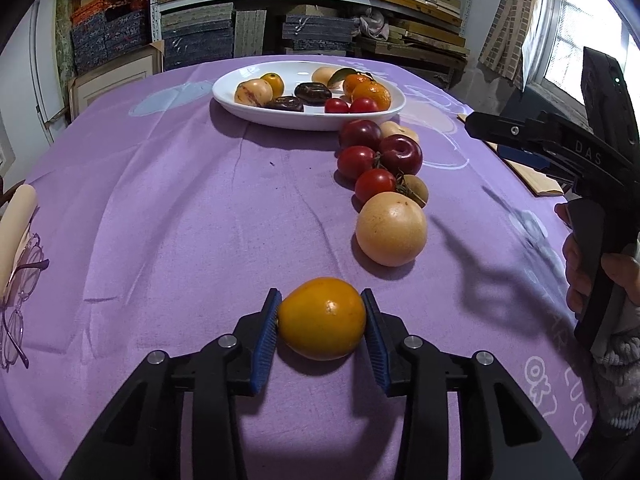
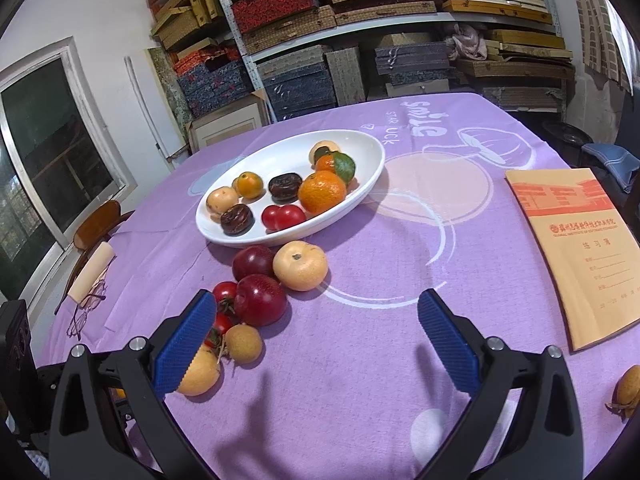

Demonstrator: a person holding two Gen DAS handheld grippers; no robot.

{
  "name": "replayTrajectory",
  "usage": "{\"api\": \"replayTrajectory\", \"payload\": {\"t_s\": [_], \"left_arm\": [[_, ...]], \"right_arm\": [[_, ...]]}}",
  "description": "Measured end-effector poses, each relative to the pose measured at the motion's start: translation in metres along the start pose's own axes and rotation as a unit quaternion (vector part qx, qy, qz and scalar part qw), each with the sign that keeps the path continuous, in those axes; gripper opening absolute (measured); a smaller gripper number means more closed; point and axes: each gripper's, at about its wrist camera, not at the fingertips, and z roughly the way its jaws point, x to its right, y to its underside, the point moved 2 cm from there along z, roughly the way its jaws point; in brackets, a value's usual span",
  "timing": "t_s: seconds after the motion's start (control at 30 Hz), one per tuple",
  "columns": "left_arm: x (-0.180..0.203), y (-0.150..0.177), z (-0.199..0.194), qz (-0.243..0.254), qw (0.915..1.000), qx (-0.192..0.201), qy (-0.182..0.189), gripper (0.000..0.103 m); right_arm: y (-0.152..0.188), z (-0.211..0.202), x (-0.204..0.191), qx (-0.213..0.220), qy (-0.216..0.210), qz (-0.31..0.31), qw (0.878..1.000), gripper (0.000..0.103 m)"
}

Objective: Organize fruits
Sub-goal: 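Grasp the large pale striped fruit with right tool while left tool holds the orange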

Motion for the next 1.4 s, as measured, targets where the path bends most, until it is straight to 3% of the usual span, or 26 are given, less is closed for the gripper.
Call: {"api": "replayTrajectory", "payload": {"t_s": [0.27, 0.43, 0.5, 0.53, 0.57, 0.63, 0.83, 1.17, 1.27, 1.4], "left_arm": [[-0.027, -0.002, -0.015, -0.022, 0.9978, 0.033, -0.053, 0.040], [-0.044, -0.005, -0.021, -0.035, 0.9944, 0.048, -0.087, 0.040], [-0.050, -0.004, -0.023, -0.044, 0.9941, 0.049, -0.087, 0.040], [-0.053, -0.004, -0.024, -0.047, 0.9939, 0.050, -0.086, 0.040], [-0.054, -0.004, -0.024, -0.049, 0.9937, 0.051, -0.087, 0.040], [-0.057, -0.004, -0.025, -0.052, 0.9937, 0.052, -0.084, 0.040], [-0.058, -0.002, -0.029, -0.051, 0.9944, 0.056, -0.073, 0.040], [-0.055, -0.002, -0.026, -0.045, 0.9954, 0.050, -0.067, 0.040], [-0.054, -0.002, -0.024, -0.044, 0.9955, 0.049, -0.069, 0.040], [-0.055, -0.002, -0.022, -0.048, 0.9958, 0.043, -0.065, 0.040]], "right_arm": [[0.034, 0.001, -0.068, -0.033, 0.007, -0.115, 0.993, 0.099], [0.050, 0.011, -0.092, -0.062, 0.008, -0.133, 0.989, 0.099], [0.051, 0.014, -0.097, -0.067, 0.006, -0.133, 0.989, 0.098], [0.052, 0.017, -0.100, -0.073, -0.003, -0.131, 0.989, 0.092], [0.053, 0.019, -0.102, -0.082, -0.011, -0.128, 0.988, 0.078], [0.053, 0.025, -0.102, -0.101, -0.017, -0.122, 0.987, 0.068], [0.054, 0.033, -0.108, -0.111, -0.022, -0.119, 0.986, 0.068], [0.054, 0.045, -0.110, -0.124, -0.012, -0.127, 0.984, 0.057], [0.053, 0.046, -0.108, -0.120, -0.018, -0.122, 0.985, 0.047], [0.052, 0.044, -0.104, -0.116, -0.027, -0.114, 0.986, 0.047]]}}
